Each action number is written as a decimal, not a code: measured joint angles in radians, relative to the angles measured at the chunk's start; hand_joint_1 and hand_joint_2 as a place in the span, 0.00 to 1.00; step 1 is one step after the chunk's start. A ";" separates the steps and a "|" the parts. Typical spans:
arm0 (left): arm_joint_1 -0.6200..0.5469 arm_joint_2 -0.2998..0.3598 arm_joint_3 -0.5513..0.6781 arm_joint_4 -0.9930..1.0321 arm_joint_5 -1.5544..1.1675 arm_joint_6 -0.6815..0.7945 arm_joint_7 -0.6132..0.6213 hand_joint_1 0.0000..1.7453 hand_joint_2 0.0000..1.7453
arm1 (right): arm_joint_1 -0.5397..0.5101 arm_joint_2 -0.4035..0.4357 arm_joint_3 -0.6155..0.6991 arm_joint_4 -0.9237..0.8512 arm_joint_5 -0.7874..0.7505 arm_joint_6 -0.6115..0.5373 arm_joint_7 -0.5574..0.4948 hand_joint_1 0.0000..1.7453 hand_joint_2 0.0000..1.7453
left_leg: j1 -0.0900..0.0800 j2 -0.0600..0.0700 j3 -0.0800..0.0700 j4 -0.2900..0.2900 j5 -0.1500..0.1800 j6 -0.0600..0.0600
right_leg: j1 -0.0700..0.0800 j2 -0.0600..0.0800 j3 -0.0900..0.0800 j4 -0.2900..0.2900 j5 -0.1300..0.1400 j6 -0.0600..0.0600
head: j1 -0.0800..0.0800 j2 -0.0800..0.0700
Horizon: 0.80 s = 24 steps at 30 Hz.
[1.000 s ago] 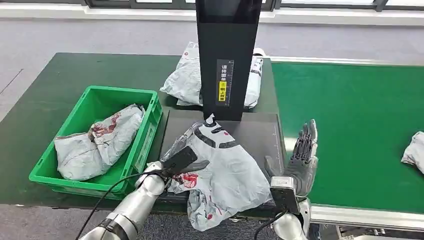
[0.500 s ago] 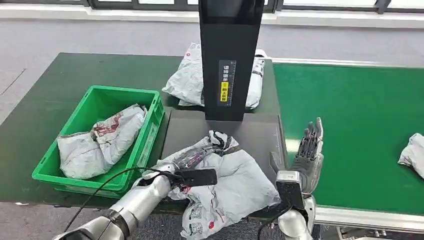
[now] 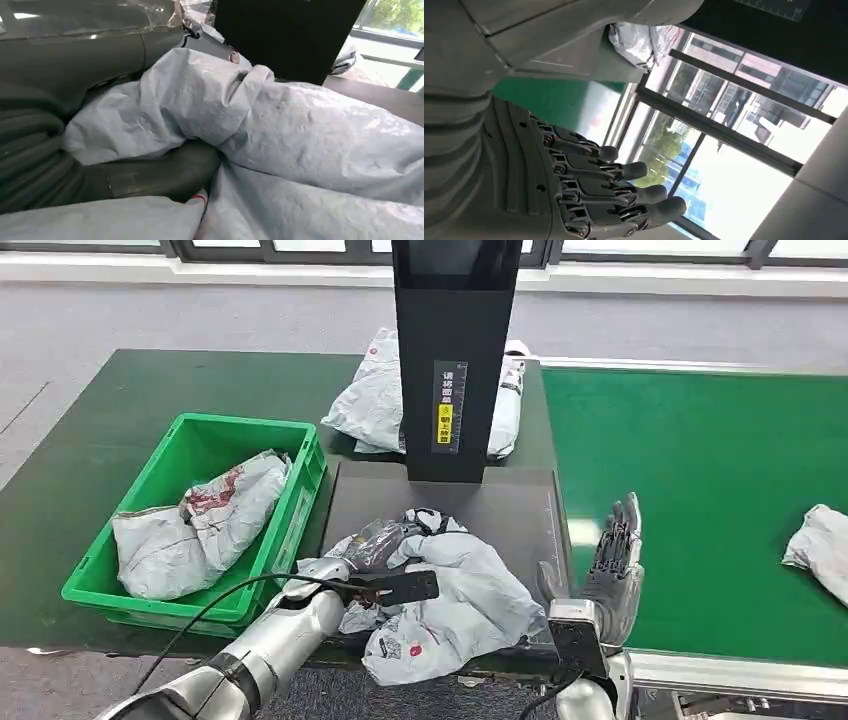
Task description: Moved the parcel from conveyor to table for the left to box.
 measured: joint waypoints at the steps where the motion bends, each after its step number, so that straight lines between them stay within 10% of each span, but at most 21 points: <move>1: 0.000 0.000 0.000 0.000 0.000 0.000 0.001 1.00 1.00 | 0.001 0.000 0.000 -0.001 0.000 0.000 0.000 0.00 1.00 | 0.000 0.000 0.000 0.000 0.000 0.000 | 0.000 0.000 0.000 0.000 0.000 0.000 | 0.000 0.000; 24: -0.086 0.022 0.362 -0.413 -0.275 0.538 0.043 1.00 1.00 | 0.005 0.022 0.000 -0.005 0.008 -0.028 0.019 0.00 1.00 | 0.000 0.000 -0.004 0.000 0.001 -0.001 | 0.000 0.001 -0.004 0.001 0.001 0.000 | 0.000 0.000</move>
